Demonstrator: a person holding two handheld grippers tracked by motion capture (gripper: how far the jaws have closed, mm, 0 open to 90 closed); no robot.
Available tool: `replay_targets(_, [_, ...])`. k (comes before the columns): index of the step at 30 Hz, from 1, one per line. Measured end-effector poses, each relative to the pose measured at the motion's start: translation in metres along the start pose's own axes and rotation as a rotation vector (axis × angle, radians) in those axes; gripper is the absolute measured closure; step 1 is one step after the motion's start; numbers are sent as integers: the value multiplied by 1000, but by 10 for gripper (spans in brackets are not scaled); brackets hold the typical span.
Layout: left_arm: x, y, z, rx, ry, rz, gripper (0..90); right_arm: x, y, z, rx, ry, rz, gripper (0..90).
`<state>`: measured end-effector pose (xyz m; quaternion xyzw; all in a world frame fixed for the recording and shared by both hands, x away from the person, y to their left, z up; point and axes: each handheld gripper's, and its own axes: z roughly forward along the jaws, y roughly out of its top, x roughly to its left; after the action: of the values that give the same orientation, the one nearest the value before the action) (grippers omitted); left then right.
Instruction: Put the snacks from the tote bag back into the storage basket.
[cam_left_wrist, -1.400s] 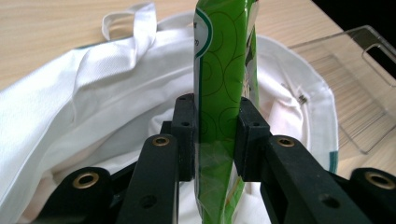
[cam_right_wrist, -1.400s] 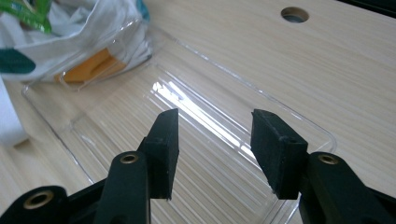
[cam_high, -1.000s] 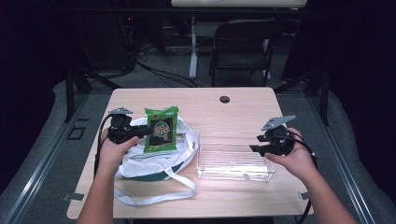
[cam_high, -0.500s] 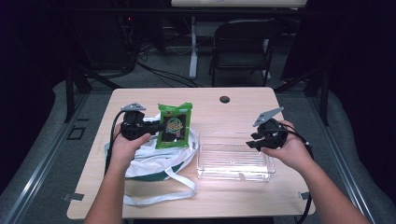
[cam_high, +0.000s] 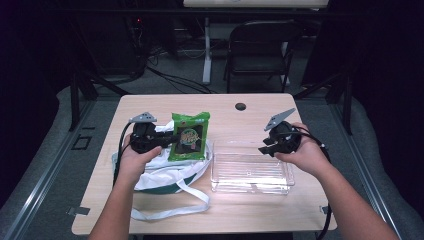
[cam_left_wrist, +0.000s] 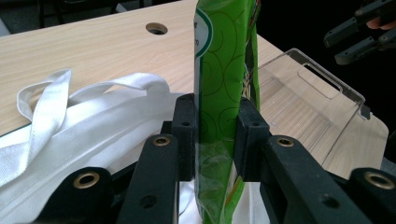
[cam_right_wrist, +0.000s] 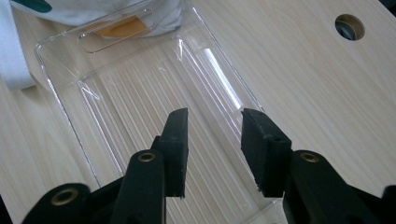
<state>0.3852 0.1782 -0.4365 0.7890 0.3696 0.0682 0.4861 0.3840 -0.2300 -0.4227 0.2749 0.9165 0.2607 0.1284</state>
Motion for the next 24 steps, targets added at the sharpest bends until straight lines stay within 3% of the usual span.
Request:
replay_targets(15, [-6,-1,1,-27,-29,8,738,7,36,-16,-29,0,-101,580])
replay_targets(24, [-11,0,2,-35,-56,19,738,14,56,-24,-15,21,-148,579])
